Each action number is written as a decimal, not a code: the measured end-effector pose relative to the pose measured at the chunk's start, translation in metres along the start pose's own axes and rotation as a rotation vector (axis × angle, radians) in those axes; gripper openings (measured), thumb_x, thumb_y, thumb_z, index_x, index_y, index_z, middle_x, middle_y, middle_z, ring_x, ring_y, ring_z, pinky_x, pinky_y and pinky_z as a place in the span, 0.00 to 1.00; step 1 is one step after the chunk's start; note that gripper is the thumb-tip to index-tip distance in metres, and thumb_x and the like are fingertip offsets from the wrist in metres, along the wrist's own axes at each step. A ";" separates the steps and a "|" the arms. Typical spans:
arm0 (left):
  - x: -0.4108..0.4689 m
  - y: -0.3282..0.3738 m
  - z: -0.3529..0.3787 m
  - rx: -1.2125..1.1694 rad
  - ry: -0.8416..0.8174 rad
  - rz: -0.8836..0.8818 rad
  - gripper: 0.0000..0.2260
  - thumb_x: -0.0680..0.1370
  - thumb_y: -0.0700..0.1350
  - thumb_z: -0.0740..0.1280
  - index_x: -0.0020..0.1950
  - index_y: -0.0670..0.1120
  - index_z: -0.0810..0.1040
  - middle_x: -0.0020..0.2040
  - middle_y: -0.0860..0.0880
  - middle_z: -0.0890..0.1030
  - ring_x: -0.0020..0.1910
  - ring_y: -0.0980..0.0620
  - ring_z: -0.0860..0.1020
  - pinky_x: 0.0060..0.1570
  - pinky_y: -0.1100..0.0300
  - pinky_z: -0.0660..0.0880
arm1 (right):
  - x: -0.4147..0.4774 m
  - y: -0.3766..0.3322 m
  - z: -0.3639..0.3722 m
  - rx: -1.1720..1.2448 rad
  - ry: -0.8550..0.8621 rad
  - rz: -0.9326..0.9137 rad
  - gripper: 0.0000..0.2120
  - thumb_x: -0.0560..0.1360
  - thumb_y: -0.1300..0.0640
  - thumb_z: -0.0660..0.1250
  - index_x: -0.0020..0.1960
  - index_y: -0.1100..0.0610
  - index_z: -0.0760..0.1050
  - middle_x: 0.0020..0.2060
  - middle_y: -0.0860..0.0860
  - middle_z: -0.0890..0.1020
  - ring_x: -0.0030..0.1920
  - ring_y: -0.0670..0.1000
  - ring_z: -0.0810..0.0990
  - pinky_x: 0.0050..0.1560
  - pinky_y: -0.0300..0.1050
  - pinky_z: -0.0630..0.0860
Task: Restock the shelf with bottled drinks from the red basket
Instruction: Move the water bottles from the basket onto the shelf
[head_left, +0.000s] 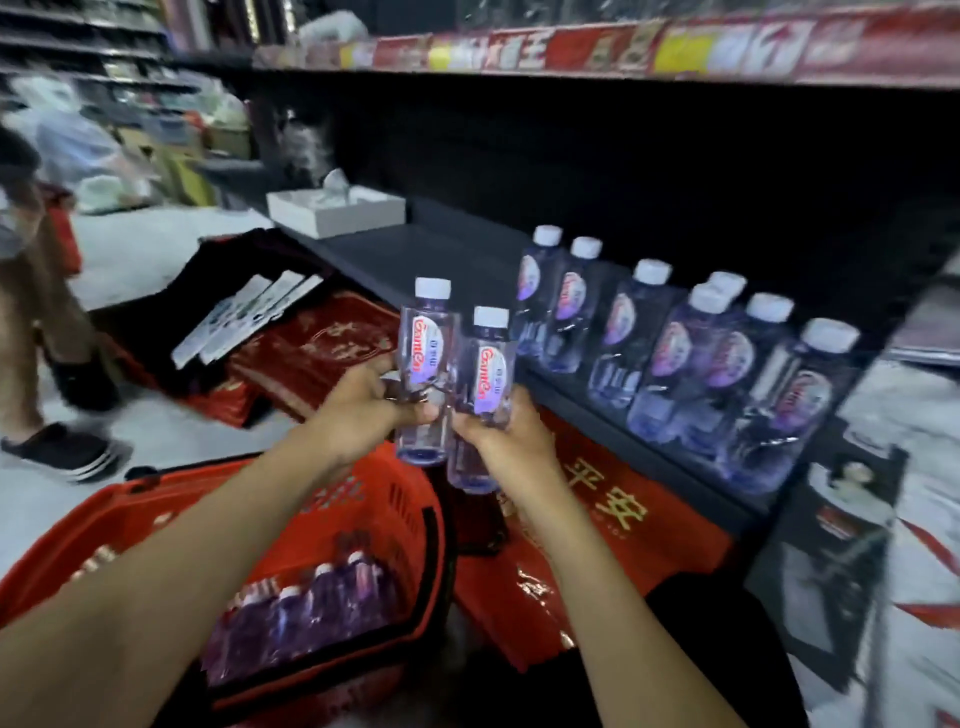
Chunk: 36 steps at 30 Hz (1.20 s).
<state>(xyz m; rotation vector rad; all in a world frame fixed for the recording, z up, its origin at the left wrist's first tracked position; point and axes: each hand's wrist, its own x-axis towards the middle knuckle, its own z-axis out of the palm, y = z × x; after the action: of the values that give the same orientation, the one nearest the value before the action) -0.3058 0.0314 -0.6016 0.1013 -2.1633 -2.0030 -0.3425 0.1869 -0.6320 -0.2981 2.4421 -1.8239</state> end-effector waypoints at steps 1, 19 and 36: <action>0.005 0.007 0.017 0.006 -0.030 0.043 0.21 0.69 0.22 0.68 0.60 0.36 0.75 0.46 0.43 0.84 0.43 0.52 0.82 0.49 0.59 0.80 | -0.007 -0.001 -0.016 -0.012 0.092 -0.019 0.17 0.68 0.54 0.74 0.54 0.51 0.72 0.47 0.47 0.83 0.49 0.50 0.82 0.54 0.46 0.77; 0.025 0.020 0.208 0.030 -0.351 0.198 0.20 0.71 0.33 0.73 0.56 0.51 0.75 0.54 0.52 0.81 0.53 0.62 0.80 0.57 0.62 0.78 | -0.064 0.030 -0.152 -0.147 0.954 -0.170 0.28 0.73 0.54 0.74 0.70 0.51 0.69 0.58 0.45 0.68 0.58 0.42 0.68 0.55 0.32 0.65; 0.033 -0.001 0.242 0.131 -0.199 0.304 0.25 0.68 0.37 0.77 0.48 0.63 0.69 0.66 0.58 0.57 0.67 0.60 0.63 0.65 0.69 0.66 | -0.045 0.058 -0.189 -0.050 0.747 -0.092 0.41 0.69 0.36 0.67 0.77 0.48 0.58 0.75 0.47 0.66 0.75 0.51 0.65 0.71 0.60 0.67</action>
<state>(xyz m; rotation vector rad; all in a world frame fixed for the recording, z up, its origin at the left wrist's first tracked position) -0.3833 0.2626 -0.6163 -0.4010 -2.2626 -1.7655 -0.3388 0.3896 -0.6356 0.3480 2.9643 -2.2125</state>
